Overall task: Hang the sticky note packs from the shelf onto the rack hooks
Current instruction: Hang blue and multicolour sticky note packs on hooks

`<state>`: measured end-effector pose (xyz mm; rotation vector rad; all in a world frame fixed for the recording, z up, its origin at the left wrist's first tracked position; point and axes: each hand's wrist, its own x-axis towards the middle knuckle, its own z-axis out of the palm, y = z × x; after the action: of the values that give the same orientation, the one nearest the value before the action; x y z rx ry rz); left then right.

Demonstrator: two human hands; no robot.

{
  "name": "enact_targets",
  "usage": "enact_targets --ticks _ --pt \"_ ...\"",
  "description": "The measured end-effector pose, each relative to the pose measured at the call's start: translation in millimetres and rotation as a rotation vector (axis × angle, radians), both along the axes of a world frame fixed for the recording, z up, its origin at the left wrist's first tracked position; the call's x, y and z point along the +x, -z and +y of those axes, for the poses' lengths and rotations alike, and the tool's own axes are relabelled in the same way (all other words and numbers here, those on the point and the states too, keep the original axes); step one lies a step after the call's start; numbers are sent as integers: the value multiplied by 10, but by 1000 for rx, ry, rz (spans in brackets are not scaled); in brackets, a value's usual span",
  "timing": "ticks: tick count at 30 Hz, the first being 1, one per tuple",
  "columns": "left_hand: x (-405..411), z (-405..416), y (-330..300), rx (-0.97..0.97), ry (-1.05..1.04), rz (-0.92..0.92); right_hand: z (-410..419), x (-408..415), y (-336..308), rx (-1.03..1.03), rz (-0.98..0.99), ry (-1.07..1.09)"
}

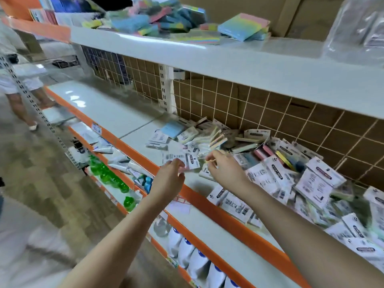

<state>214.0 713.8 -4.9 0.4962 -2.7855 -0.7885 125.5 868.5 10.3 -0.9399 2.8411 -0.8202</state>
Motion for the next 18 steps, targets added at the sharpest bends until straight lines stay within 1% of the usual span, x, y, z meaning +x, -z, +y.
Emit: enact_targets --ticks 4,6,8,10,13,15,18 --pt "-414 -302 114 -35 93 -102 -316 -265 6 21 42 63" --pt "-600 -432 191 -99 161 -173 -481 -396 -5 40 76 104" --pt "-721 -551 287 -170 223 -235 -649 -522 -10 111 146 131" --pt "-802 -670 394 -253 276 -256 -808 -634 -3 236 235 179" --pt "-903 -867 513 -362 325 -165 -988 -729 46 373 263 271" --pt "-971 -973 565 -395 357 -84 -1034 -753 125 421 243 290" --pt "-1032 -1085 629 -470 412 -27 -1032 -747 259 472 302 330"
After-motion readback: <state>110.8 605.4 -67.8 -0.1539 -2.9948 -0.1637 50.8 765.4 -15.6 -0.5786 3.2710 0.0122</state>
